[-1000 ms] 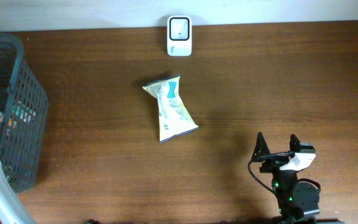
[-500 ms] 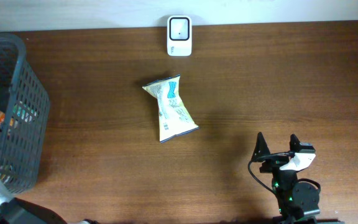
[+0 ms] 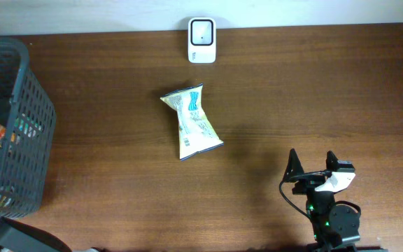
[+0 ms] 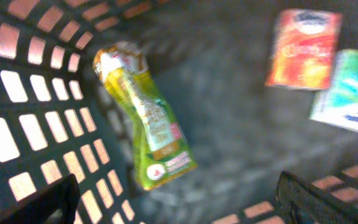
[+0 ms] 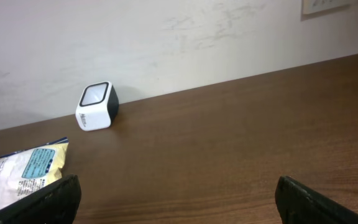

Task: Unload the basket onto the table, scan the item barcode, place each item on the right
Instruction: 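Reach the left gripper back into the basket toward the green tea pouch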

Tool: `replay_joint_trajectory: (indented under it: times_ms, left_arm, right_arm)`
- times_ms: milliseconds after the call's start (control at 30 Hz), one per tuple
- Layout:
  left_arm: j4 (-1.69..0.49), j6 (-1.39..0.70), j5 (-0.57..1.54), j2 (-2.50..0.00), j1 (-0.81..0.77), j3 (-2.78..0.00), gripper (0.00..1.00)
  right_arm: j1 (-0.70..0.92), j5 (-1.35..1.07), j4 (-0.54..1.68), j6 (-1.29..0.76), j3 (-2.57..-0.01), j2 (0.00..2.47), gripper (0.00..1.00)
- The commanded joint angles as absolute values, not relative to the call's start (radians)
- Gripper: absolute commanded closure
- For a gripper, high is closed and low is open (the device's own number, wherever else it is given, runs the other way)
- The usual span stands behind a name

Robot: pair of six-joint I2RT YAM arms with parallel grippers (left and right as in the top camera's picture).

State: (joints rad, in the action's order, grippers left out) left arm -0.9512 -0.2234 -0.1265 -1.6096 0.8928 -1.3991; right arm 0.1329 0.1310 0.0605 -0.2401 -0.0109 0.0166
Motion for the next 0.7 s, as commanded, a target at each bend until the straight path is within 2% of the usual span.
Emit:
replay_joint_trajectory:
  times_ms: [0,267,433,667]
  left_arm:
    - [-0.979,-0.207,-0.112,-1.690,0.950,-1.396,0.00]
    - [-0.939,-0.207,-0.128,-1.791,0.974,-1.396,0.07]
    - [-0.925,-0.207,-0.150,-1.835,0.974,-1.396,0.07]
    - [-0.898,-0.207,-0.159,-1.854,0.974,-1.396,0.20]
  right_arm:
    - [0.138,0.136,0.068,-0.248,-0.006,0.014,0.01]
    - [0.138,0.136,0.068,-0.248,-0.006,0.014,0.01]
    - [0.138,0.136,0.068,-0.248,-0.006,0.014,0.01]
    - [0.138,0.136,0.068,-0.248,-0.006,0.014,0.01]
